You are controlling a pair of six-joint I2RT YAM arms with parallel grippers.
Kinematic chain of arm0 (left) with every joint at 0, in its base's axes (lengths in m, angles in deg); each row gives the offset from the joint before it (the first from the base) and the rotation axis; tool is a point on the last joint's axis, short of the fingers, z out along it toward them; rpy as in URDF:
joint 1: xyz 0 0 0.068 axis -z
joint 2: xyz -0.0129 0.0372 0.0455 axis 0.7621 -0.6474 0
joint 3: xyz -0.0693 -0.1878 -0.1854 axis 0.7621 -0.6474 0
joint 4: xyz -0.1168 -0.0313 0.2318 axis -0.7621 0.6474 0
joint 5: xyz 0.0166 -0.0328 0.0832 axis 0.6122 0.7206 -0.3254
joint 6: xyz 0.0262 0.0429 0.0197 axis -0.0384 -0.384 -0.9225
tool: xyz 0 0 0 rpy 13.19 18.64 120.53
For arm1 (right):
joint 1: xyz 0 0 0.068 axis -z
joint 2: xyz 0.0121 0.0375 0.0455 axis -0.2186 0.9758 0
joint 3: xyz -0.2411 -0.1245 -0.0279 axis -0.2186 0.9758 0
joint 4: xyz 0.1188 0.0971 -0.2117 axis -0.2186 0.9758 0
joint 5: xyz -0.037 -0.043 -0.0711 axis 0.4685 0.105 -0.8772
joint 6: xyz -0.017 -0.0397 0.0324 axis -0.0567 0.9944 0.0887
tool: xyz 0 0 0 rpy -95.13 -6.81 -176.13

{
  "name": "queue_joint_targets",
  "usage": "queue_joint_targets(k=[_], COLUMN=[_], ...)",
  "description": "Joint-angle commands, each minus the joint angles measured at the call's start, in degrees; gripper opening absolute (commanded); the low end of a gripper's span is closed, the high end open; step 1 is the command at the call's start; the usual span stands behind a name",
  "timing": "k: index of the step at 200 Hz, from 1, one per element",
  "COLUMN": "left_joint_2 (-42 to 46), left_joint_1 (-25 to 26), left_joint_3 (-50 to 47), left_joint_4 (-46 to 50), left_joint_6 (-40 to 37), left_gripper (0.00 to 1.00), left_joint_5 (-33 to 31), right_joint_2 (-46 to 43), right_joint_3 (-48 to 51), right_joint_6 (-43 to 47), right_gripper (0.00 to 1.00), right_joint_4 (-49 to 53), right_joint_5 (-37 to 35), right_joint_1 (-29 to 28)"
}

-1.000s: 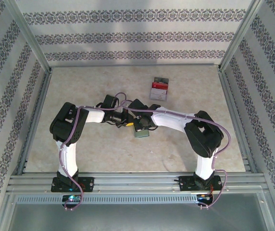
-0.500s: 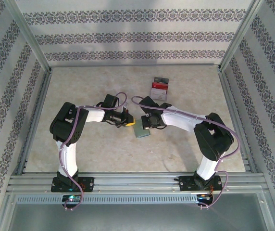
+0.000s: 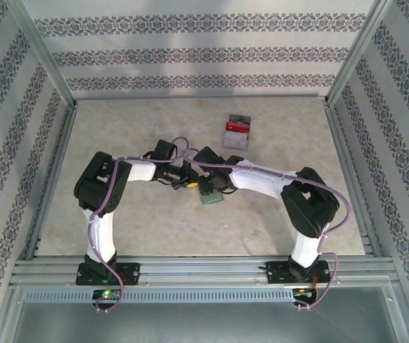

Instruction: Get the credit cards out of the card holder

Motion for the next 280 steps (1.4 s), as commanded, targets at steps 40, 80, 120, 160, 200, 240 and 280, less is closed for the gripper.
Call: queue_joint_targets(k=[40, 80, 120, 160, 200, 240, 280], left_joint_2=[-2.3, -2.4, -2.2, -1.3, 2.1, 7.3, 6.9], left_joint_1=[0.3, 0.3, 0.3, 0.3, 0.3, -0.3, 1.7], left_joint_3=[0.0, 0.2, 0.5, 0.7, 0.8, -0.7, -1.5], left_joint_4=[4.3, 4.7, 5.0, 4.7, 3.7, 1.4, -5.8], left_joint_6=[-1.2, -1.3, -1.4, -1.5, -1.0, 1.1, 6.7], left_gripper=[0.0, 0.0, 0.0, 0.0, 0.02, 0.18, 0.12], left_joint_5=[-3.1, -3.2, -3.2, -2.8, -1.8, -2.5, 0.1], right_joint_2=[3.6, 5.3, 5.2, 3.1, -0.6, -4.4, -5.2], right_joint_3=[-1.9, -1.9, -0.6, 0.7, 3.3, 7.8, 11.0], right_joint_6=[2.1, 2.5, 2.0, 2.0, 1.7, 1.0, -1.3], right_gripper=[0.35, 0.31, 0.2, 0.06, 0.0, 0.0, 0.0], right_joint_4=[3.3, 4.7, 4.3, 1.9, -2.4, -8.8, -14.4], right_joint_5=[-4.3, -6.1, -7.2, -6.6, -2.4, 6.0, 14.5], right_joint_1=[-0.3, -0.3, 0.3, 1.1, 3.1, 6.6, 9.0])
